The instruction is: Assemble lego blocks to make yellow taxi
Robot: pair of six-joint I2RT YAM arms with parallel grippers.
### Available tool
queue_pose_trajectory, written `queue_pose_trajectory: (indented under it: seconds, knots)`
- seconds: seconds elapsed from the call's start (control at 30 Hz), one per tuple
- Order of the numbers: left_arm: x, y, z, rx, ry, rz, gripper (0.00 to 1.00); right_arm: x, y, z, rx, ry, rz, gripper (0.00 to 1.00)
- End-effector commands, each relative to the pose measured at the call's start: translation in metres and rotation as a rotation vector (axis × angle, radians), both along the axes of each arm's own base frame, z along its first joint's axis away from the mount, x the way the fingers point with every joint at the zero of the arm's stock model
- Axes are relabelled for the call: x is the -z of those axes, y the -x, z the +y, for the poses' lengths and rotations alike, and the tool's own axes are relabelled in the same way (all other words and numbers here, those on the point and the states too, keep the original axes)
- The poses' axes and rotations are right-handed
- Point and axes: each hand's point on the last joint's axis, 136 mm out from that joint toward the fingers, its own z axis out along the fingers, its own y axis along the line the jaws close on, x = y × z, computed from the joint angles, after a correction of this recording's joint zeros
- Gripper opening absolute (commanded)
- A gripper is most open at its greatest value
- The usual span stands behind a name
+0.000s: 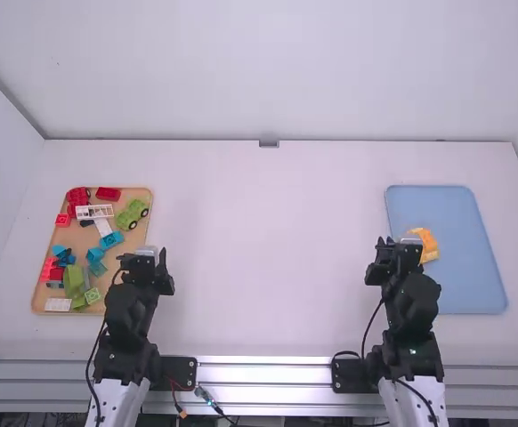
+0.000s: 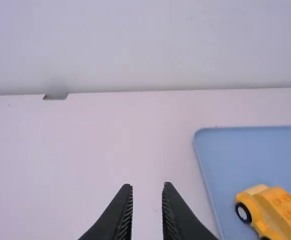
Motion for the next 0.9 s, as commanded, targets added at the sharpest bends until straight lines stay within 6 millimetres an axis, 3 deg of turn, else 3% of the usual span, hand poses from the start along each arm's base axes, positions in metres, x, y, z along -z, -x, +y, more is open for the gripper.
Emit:
queue_pose_trajectory:
  seconds: [0.0, 0.3, 0.67, 0.87]
  knots:
    - [-0.004, 0.001, 0.001, -0.006, 0.003, -0.03, 0.13, 0.011, 0.003, 0.0, 0.003, -0.003, -0.004, 0.1]
    - [-0.022, 0.003, 0.001, -0.006, 0.003, -0.108, 0.03, 0.039, 0.009, 0.0, 0.003, -0.003, -0.008, 0.0]
    - [-0.022, 0.003, 0.001, -0.006, 0.003, -0.108, 0.0, 0.011, 0.011, 0.0, 0.003, -0.004, -0.134, 0.0]
    - [-0.022, 0.003, 0.001, -0.006, 0.003, -0.108, 0.0, 0.008, 0.012, 0.0, 0.003, -0.004, -0.148, 0.0]
